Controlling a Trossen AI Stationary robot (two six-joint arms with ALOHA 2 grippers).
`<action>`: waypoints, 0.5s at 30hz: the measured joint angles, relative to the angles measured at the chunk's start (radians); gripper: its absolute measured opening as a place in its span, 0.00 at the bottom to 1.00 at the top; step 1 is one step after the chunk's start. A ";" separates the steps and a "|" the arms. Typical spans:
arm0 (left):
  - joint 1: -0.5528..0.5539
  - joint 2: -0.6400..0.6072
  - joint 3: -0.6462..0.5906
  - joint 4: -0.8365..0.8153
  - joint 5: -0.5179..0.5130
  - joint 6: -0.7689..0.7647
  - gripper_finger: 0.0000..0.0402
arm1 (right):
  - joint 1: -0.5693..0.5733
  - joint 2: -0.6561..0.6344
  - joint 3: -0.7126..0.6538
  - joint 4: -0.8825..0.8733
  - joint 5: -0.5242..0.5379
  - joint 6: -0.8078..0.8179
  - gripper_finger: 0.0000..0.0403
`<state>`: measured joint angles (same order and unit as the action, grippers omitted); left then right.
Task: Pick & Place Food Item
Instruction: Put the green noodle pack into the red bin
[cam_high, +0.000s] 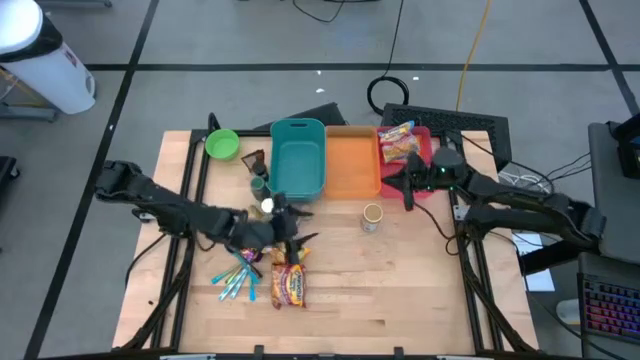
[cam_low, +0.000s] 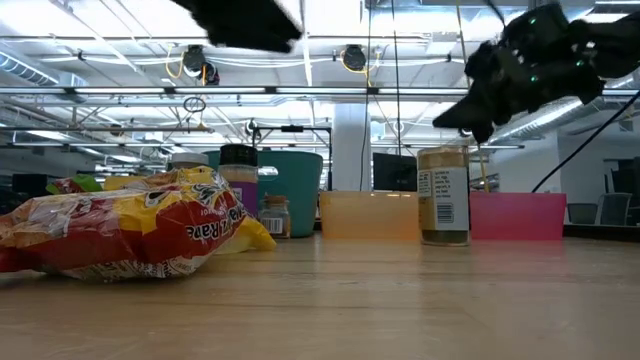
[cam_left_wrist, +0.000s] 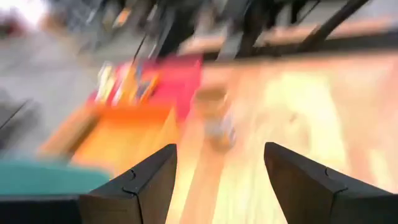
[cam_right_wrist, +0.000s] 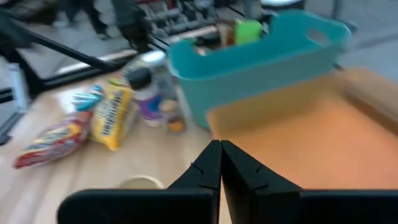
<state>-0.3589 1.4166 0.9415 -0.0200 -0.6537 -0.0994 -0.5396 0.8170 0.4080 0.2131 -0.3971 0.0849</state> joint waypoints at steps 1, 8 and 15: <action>-0.026 0.000 0.033 -0.115 -0.057 -0.068 0.62 | 0.016 -0.015 0.000 0.001 0.001 0.000 0.00; -0.128 0.000 0.163 -0.839 -0.160 -0.752 0.62 | 0.091 -0.051 0.000 0.005 0.007 0.000 0.00; -0.170 0.000 0.083 -1.247 0.002 -1.433 0.62 | 0.121 -0.050 -0.001 -0.001 0.007 0.006 0.00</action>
<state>-0.5292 1.4165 1.0245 -1.2675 -0.6520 -1.5322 -0.4186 0.7666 0.4072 0.2122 -0.3901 0.0909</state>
